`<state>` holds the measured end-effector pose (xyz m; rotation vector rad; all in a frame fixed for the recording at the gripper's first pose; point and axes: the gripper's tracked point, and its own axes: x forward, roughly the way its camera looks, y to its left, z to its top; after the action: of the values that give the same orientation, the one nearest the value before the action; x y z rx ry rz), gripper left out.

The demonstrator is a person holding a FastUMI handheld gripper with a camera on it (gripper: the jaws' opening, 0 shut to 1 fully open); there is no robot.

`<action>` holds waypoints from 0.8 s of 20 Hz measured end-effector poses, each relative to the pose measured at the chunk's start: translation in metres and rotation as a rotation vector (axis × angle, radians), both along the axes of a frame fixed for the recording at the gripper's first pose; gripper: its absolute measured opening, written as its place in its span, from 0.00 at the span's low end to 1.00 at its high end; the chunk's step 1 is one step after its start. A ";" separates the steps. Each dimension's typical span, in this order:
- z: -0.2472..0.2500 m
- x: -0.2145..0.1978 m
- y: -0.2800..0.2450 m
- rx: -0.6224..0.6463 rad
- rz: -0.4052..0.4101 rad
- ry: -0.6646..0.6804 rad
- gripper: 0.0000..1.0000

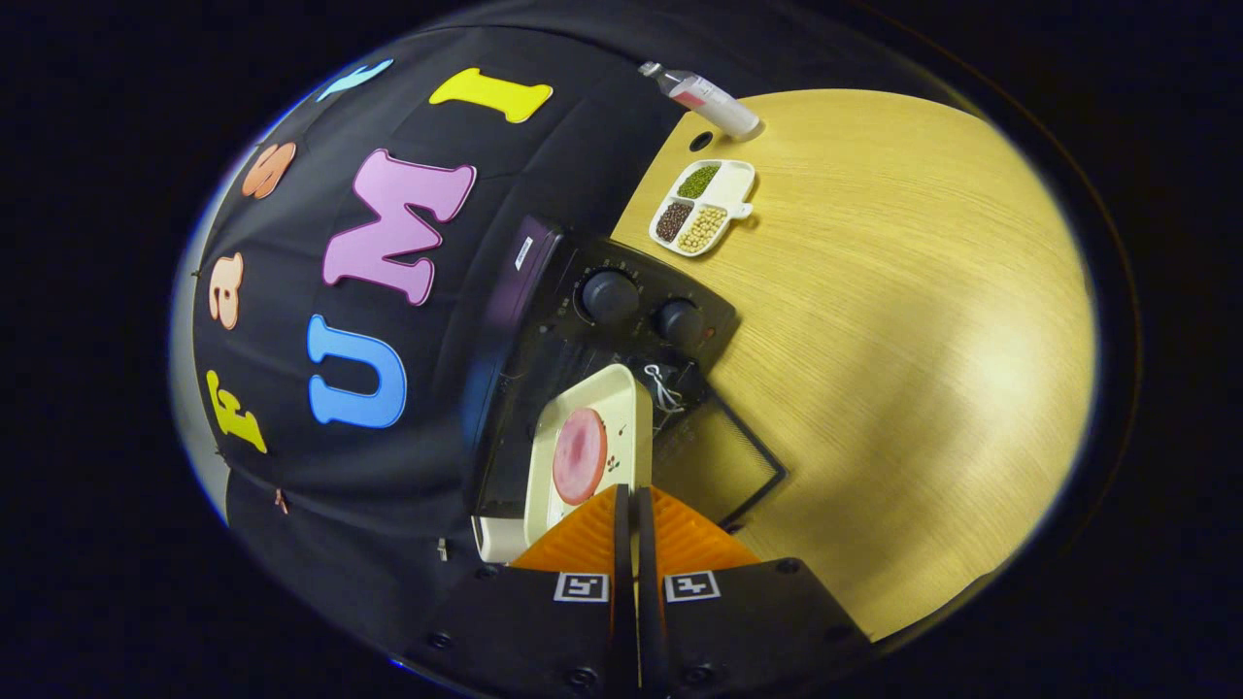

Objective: Open the toaster oven, put the food inside, and close the toaster oven door.

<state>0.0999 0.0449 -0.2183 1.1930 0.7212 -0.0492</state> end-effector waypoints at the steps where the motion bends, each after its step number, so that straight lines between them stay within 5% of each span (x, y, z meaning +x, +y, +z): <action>1: -0.003 0.009 0.005 0.003 -0.009 0.000 0.07; 16: -0.041 0.108 0.046 -0.035 -0.123 -0.078 0.07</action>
<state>0.2079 0.0905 -0.2597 1.1979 0.5757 -0.1167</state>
